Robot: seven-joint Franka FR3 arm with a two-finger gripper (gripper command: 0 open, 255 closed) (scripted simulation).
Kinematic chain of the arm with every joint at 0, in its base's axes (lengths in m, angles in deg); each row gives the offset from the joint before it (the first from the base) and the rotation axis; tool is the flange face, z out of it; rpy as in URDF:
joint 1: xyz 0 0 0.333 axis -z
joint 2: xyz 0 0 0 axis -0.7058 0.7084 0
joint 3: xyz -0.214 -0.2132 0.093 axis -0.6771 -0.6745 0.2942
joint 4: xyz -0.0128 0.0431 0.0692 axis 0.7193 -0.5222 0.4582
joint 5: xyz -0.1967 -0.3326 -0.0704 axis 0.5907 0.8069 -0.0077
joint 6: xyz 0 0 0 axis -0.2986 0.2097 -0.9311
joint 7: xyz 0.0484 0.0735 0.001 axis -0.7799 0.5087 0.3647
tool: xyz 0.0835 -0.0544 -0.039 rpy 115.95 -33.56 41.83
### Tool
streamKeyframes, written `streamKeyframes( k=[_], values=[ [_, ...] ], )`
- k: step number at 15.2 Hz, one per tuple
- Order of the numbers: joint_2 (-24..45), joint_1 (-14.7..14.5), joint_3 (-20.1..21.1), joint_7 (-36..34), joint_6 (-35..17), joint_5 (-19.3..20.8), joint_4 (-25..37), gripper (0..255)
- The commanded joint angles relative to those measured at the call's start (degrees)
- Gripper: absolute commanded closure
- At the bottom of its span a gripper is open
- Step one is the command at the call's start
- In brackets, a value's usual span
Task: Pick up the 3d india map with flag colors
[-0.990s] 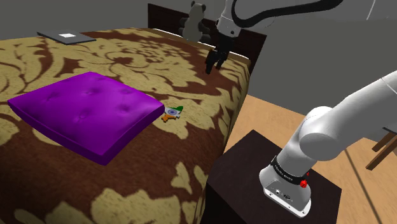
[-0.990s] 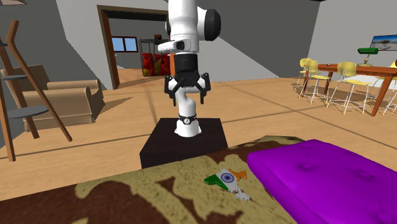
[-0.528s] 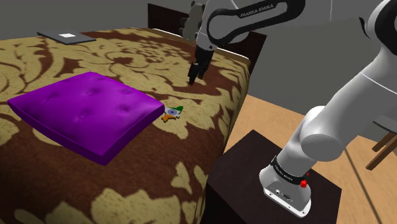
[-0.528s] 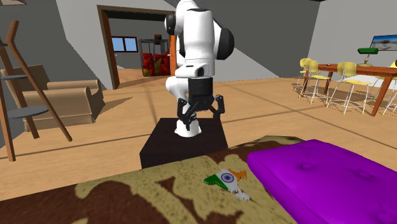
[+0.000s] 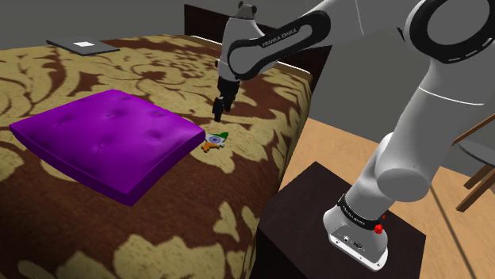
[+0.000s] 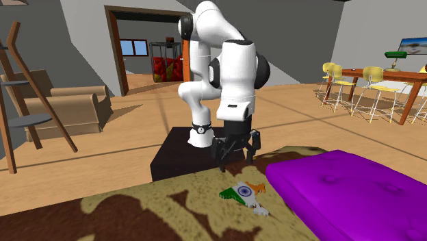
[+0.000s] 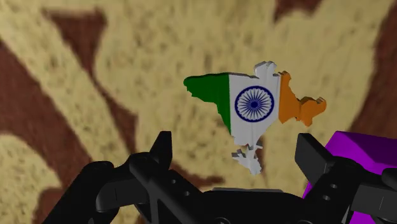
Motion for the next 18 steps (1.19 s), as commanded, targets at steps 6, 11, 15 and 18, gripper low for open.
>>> streamKeyframes(
  k=[6,11,15,18],
  values=[
    [12.1,-2.2,1.5,1.4,-3.8,2.5,7.3,0],
    [14.5,-2.3,1.3,1.2,-7.0,2.9,6.4,0],
    [15.8,-2.4,1.2,1.0,-8.6,3.1,6.1,0],
    [15.9,-2.4,1.2,1.0,-8.6,3.1,6.1,255]
  ],
)
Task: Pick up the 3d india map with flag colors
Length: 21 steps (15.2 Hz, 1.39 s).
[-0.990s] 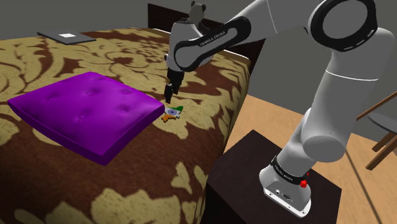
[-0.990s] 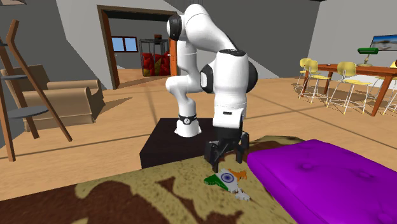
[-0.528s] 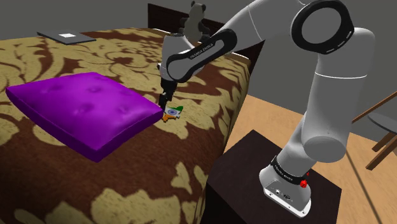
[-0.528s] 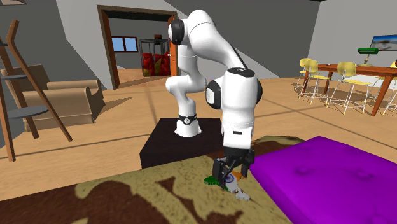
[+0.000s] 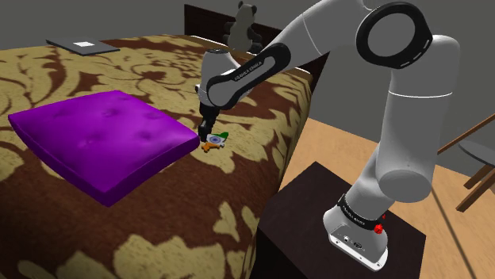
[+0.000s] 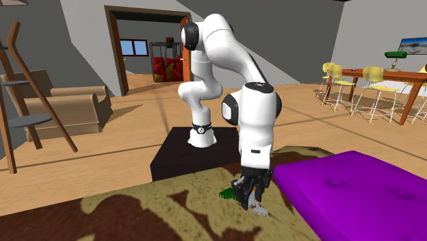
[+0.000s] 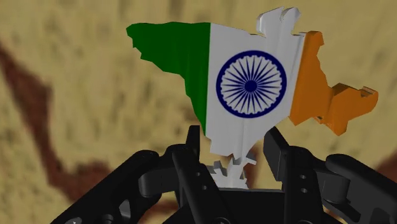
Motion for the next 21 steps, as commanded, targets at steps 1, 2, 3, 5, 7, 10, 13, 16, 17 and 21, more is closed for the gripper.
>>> streamKeyframes(
  k=[1,2,3,5,7,10,13,16,17,21],
  values=[
    [0.2,0.0,0.0,0.0,0.0,0.0,-0.1,255],
    [0.1,0.0,0.0,0.0,0.0,0.0,-0.1,255],
    [0.2,0.0,0.0,0.0,0.0,0.0,-0.1,255],
    [0.2,0.0,0.0,-0.1,0.0,0.0,0.0,255],
    [0.1,0.0,0.0,0.0,0.0,0.0,-0.1,255],
    [-1.4,0.1,0.1,0.2,1.9,-0.2,0.2,255],
    [-2.9,0.2,0.2,0.3,3.8,-0.5,0.7,255],
    [-4.3,0.3,0.3,0.5,5.7,-0.7,1.3,255],
    [-4.7,0.3,0.3,0.5,6.4,-0.7,1.5,255],
    [-6.4,0.3,0.4,0.7,9.1,-1.0,2.5,255]
  ],
)
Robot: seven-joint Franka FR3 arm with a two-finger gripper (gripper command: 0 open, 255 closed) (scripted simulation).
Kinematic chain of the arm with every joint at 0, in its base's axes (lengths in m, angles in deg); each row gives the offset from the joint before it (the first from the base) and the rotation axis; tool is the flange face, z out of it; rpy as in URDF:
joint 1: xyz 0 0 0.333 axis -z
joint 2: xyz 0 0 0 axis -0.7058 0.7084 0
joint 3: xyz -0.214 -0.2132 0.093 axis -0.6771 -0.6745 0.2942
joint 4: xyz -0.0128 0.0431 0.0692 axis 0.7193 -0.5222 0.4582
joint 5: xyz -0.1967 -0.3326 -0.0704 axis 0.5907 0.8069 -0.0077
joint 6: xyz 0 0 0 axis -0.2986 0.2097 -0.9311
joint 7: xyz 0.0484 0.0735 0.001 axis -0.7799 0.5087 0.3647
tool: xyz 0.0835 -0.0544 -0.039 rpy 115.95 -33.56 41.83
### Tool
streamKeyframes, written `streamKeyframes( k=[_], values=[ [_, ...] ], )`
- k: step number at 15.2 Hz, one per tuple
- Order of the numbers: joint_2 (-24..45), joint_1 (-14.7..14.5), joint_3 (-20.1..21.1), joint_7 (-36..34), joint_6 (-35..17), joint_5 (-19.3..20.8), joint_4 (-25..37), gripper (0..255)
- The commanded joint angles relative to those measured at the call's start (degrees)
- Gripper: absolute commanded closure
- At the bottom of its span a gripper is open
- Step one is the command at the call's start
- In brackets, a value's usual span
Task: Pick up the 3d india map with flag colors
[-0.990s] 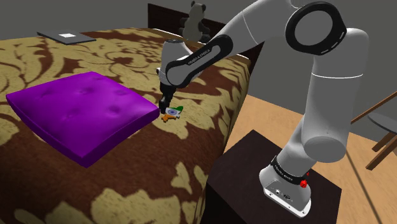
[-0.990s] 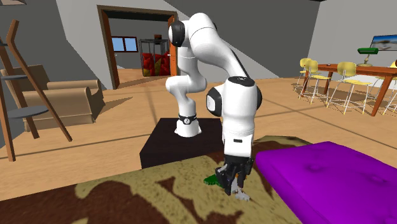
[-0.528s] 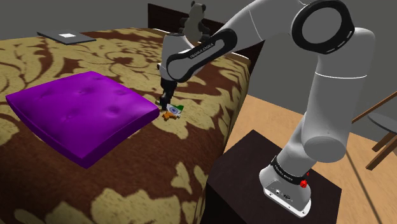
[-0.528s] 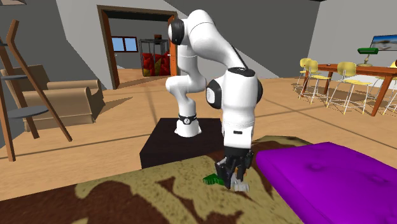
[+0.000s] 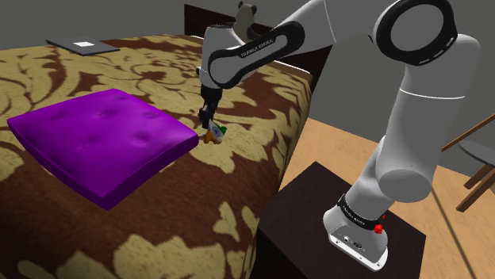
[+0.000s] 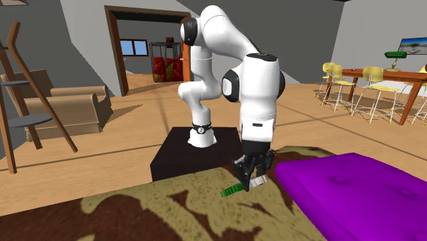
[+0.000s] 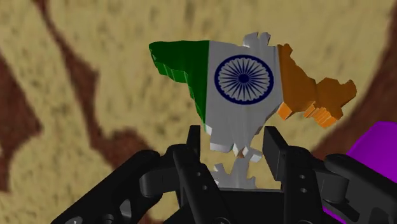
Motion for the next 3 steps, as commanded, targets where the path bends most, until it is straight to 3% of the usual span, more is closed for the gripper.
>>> streamKeyframes(
  k=[1,3],
  values=[
    [-0.7,0.0,0.1,0.0,1.3,-0.1,0.6,255],
    [-0.8,0.0,0.1,0.0,1.4,-0.1,0.6,255]
  ],
)
